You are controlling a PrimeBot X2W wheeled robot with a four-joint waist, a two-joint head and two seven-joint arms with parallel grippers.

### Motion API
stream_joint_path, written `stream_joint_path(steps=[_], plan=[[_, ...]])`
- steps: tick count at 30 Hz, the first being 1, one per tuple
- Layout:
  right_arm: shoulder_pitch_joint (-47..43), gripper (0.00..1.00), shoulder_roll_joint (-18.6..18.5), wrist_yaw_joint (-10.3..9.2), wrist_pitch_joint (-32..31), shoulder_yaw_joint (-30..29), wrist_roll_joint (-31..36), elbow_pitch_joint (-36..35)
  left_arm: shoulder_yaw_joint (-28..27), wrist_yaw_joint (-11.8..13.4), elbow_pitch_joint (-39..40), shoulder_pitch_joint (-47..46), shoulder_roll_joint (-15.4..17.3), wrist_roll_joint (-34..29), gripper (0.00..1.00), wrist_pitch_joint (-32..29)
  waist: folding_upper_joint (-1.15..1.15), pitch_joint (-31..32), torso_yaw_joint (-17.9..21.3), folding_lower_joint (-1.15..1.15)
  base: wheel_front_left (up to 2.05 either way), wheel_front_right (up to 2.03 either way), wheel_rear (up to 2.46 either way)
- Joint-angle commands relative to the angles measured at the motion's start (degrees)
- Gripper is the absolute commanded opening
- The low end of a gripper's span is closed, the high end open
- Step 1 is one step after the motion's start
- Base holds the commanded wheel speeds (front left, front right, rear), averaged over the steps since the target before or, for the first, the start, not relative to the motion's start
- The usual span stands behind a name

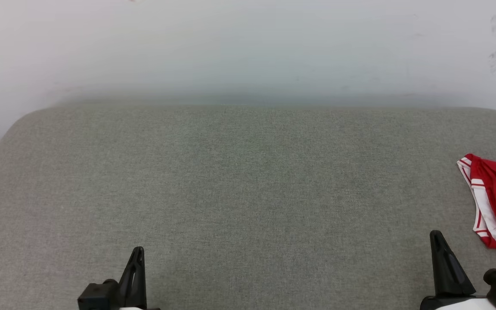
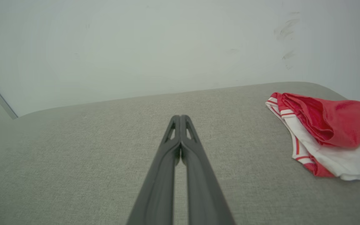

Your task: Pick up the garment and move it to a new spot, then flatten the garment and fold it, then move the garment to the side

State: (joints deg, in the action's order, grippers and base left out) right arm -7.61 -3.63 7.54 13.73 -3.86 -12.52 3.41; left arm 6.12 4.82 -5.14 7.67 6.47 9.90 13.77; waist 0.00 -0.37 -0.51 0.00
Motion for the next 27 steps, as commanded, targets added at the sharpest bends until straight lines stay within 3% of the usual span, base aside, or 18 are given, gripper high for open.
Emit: stream_joint_path(steps=[1, 27], plan=[[1.13, 0.00, -0.30, -0.01, -0.38, 0.07, -2.67, -0.53, -0.57, -0.40, 0.63, -1.52, 0.05, 2.65, 0.00, -0.34, 0.00, 0.00, 0.01, 0.00, 0.00, 0.00, 0.00], [5.48, 0.00, -0.87, -0.02, -6.05, 0.27, -29.06, 3.08, -3.28, -4.43, -2.78, -5.87, -0.19, 30.05, 0.00, -5.91, 0.00, 0.05, 0.11, 0.00, 0.00, 0.00, 0.00]])
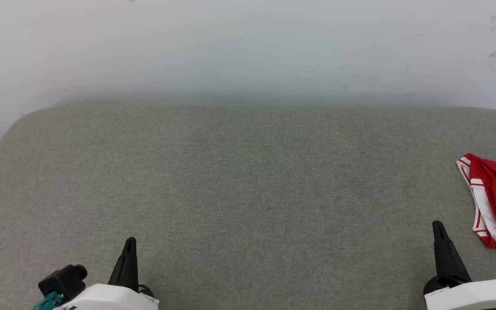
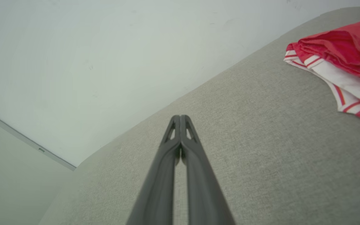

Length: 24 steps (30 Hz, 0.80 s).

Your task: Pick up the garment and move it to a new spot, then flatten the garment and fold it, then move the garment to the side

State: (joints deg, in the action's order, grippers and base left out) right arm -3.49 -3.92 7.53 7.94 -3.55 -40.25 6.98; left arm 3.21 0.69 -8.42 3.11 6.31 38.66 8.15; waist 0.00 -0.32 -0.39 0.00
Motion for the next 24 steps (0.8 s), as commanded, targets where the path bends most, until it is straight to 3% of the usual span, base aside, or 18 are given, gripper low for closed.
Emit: stream_joint_path(steps=[1, 24], plan=[[1.51, 0.00, -0.60, -0.01, -0.46, -0.04, -2.20, -0.37, -0.48, -0.41, 0.42, -1.45, -0.06, 2.22, 0.00, -0.48, 0.00, 0.00, 0.01, 0.00, 0.00, 0.00, 0.00], [4.39, 0.00, -0.61, -0.02, -4.61, -0.34, -19.54, 2.04, -2.82, -3.10, -1.44, -4.21, -0.55, 20.19, 0.00, -4.55, 0.00, 0.04, 0.10, 0.00, 0.00, 0.00, 0.00]])
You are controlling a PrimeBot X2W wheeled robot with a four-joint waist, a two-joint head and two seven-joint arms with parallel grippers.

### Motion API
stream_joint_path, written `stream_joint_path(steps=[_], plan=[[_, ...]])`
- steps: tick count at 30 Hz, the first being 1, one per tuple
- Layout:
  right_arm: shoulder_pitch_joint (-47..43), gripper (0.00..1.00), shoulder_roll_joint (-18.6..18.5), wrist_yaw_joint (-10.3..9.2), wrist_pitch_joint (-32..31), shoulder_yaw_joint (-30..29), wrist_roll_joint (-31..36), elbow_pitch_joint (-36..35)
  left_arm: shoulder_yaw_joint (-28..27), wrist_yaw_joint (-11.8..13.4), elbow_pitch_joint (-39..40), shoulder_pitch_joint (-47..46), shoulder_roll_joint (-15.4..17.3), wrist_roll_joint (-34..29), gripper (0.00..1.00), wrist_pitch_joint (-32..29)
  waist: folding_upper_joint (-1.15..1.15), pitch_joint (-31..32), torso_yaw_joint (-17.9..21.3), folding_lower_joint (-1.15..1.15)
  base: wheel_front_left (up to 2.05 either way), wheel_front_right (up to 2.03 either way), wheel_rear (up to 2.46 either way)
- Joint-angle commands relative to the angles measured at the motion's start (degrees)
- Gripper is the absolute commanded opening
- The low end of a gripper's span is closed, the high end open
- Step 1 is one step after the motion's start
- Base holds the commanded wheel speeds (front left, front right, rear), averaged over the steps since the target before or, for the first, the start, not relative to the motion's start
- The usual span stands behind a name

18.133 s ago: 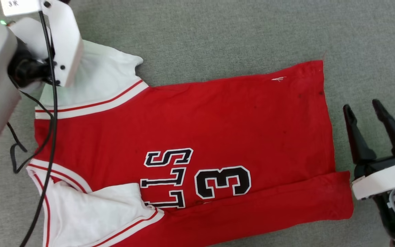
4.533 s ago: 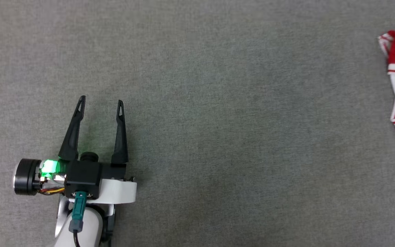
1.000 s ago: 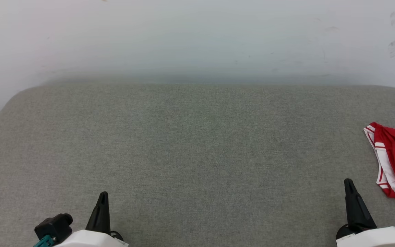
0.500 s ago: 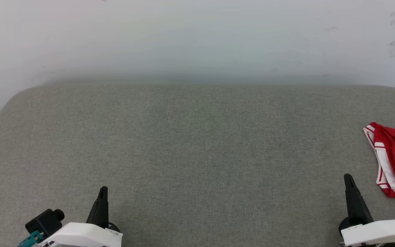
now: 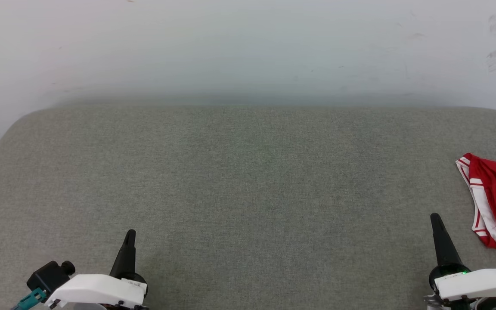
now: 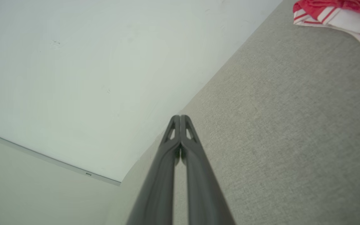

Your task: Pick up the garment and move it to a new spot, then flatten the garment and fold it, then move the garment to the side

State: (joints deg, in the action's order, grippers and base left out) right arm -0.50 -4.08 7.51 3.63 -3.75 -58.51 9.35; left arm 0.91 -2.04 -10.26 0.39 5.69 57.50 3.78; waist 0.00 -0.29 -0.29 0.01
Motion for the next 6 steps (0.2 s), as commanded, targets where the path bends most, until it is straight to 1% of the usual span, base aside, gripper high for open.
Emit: stream_joint_path(steps=[1, 6], plan=[[1.49, 0.00, -0.44, 0.00, -0.50, -0.16, -1.97, -0.24, -0.61, -0.49, 0.32, -1.57, 0.05, 2.02, 0.00, -0.39, 0.00, 0.00, 0.01, -0.01, 0.00, 0.00, 0.00], [1.98, 0.00, -0.42, 0.00, -1.18, -0.24, -4.52, 0.14, -0.94, -0.88, 0.01, -1.96, -0.04, 4.73, 0.00, -1.03, 0.00, 0.01, 0.02, -0.01, 0.00, 0.00, 0.00]])
